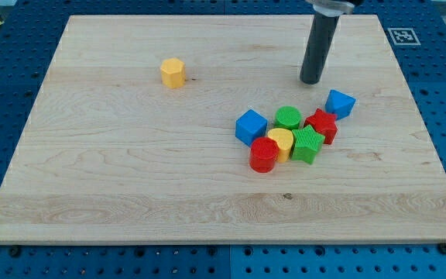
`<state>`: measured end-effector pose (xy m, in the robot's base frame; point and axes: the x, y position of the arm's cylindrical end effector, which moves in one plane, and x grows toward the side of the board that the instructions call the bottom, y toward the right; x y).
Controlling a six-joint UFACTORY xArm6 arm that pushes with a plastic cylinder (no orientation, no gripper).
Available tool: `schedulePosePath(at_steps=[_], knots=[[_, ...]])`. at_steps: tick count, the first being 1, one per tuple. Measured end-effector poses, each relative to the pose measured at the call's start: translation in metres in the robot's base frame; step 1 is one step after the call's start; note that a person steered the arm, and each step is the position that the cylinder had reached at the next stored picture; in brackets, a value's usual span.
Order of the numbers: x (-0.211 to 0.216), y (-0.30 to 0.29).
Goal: Move the blue triangle to the right side of the red star
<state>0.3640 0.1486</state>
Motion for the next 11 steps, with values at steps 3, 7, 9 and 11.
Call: schedulePosePath(at_steps=[3, 7, 9, 11], knots=[[0.031, 0.074], [0.083, 0.123], [-0.021, 0.045], [0.074, 0.036]])
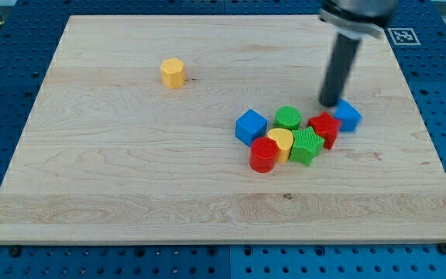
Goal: Move the blue triangle to the right side of the red star
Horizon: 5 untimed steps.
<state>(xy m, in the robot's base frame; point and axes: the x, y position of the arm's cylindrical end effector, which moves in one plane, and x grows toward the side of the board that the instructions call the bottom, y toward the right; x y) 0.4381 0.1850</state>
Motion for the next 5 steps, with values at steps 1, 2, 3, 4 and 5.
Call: schedulePosePath(at_steps=[1, 2, 3, 4, 5], knots=[[0.024, 0.094], [0.004, 0.117], [-0.018, 0.081], [0.038, 0.054], [0.075, 0.039]])
